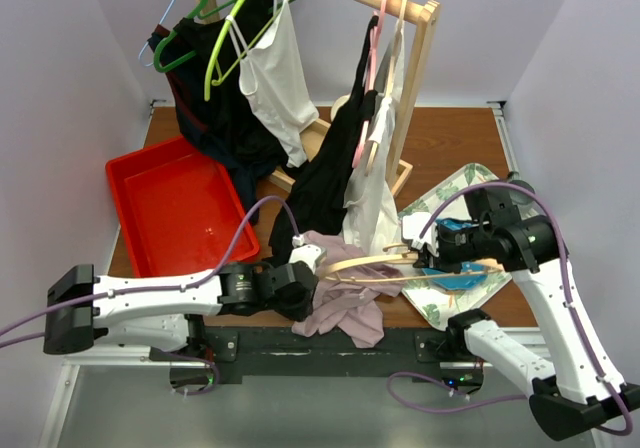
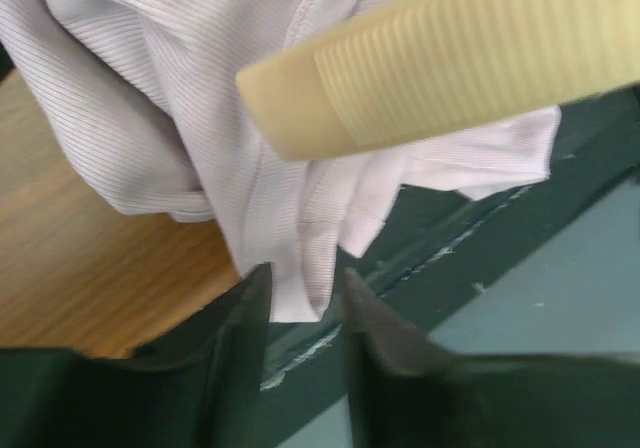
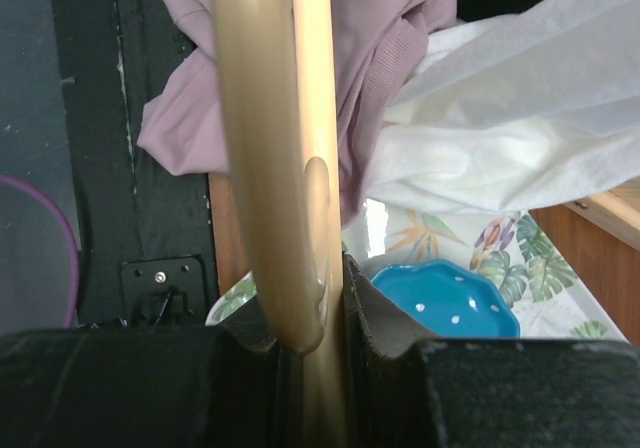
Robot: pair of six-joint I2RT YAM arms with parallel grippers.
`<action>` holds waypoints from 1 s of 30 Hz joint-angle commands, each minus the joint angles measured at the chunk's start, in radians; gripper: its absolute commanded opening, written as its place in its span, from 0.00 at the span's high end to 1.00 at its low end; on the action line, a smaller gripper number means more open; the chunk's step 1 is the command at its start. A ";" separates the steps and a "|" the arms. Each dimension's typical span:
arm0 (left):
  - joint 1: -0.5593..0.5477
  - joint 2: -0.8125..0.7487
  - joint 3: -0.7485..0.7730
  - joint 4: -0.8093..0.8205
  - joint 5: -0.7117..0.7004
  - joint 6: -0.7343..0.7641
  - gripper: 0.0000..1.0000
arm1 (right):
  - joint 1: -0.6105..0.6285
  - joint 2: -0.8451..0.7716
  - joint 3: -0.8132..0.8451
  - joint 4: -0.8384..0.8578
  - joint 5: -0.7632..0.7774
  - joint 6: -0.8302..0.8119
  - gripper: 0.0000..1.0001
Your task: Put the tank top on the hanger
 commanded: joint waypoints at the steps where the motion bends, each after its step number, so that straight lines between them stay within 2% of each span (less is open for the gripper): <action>1: -0.006 -0.016 0.007 0.039 0.023 -0.014 0.56 | 0.018 0.016 0.038 -0.123 -0.050 0.002 1.00; 8: -0.024 0.157 0.074 -0.053 -0.041 -0.016 0.53 | 0.031 0.034 0.041 -0.123 -0.033 -0.002 1.00; 12: -0.037 0.205 0.102 -0.099 -0.101 -0.034 0.61 | 0.035 0.032 0.043 -0.123 -0.019 -0.002 1.00; 13: -0.041 0.212 0.107 -0.115 -0.121 -0.036 0.68 | 0.035 0.034 0.043 -0.123 -0.019 -0.001 1.00; 14: -0.041 0.214 0.113 -0.119 -0.128 -0.037 0.89 | 0.035 0.036 0.041 -0.123 -0.019 -0.004 1.00; 16: -0.043 0.209 0.116 -0.121 -0.136 -0.033 1.00 | 0.038 0.040 0.035 -0.122 -0.024 -0.007 1.00; 23: -0.009 0.128 0.128 -0.179 -0.197 -0.024 1.00 | 0.089 0.082 0.035 -0.123 -0.066 -0.021 1.00; 30: 0.095 0.039 0.114 -0.153 -0.135 0.029 1.00 | 0.152 0.123 0.049 -0.122 -0.088 -0.013 1.00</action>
